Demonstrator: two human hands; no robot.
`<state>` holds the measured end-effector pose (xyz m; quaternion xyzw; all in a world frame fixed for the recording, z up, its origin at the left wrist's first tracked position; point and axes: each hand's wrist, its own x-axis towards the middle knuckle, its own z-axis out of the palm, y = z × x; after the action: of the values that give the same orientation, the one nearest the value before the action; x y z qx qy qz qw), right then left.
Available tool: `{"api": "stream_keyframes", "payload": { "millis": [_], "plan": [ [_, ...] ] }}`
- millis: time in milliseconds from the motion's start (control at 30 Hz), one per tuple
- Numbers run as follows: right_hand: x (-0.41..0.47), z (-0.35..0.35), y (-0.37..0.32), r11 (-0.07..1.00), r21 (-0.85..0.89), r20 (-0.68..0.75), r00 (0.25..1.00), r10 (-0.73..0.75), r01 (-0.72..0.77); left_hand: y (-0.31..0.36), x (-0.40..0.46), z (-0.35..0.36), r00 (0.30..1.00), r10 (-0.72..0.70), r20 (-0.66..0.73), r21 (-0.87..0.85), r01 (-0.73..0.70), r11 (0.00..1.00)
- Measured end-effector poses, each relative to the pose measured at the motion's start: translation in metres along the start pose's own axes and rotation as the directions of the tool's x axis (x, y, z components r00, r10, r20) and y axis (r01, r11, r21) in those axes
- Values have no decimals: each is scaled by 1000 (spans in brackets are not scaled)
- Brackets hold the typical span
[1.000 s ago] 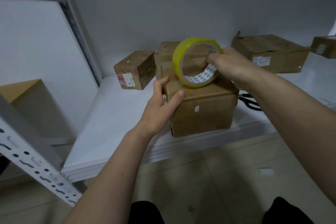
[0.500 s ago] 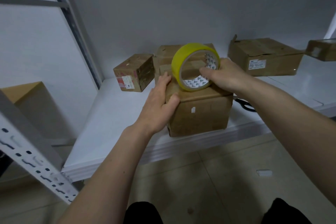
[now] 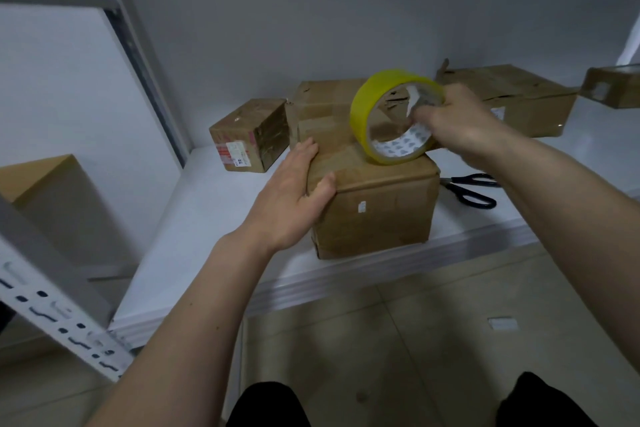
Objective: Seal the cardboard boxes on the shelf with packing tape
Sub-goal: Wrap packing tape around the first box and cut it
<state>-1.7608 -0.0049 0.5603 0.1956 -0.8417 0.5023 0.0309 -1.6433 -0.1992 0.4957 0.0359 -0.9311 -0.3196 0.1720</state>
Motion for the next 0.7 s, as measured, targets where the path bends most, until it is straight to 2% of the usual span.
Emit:
{"api": "stream_keyframes", "payload": {
  "millis": [67, 167, 300, 400, 533, 600, 700],
  "plan": [
    [-2, -6, 2, 988, 146, -42, 998, 47, -41, 1, -2, 1, 1000, -1, 7, -12, 1, 1000],
    [-4, -8, 7, 986, 166, -74, 997, 28, -16, 7, -2, -4, 1000, -14, 21, 10, 14, 1000],
    [-3, -7, 10, 974, 227, -64, 997, 38, -23, 29, 8, -17, 990, -69, 124, 241, 38, 970],
    [-3, -5, 18, 954, 288, -82, 991, 107, -79, 48, 21, -11, 988, -73, 132, 358, 21, 933],
    [-10, 7, 33, 922, 371, -1, 993, 122, -113, 54, 26, 6, 988, -63, 139, 387, 4, 922],
    [-13, 9, 35, 918, 376, 46, 992, 121, -129, 50, 26, 6, 992, -62, 113, 351, 19, 936],
    [-9, 1, 30, 933, 334, 28, 991, 132, -134, 49, 26, 6, 993, -55, 104, 274, 24, 961]
  ]
}}
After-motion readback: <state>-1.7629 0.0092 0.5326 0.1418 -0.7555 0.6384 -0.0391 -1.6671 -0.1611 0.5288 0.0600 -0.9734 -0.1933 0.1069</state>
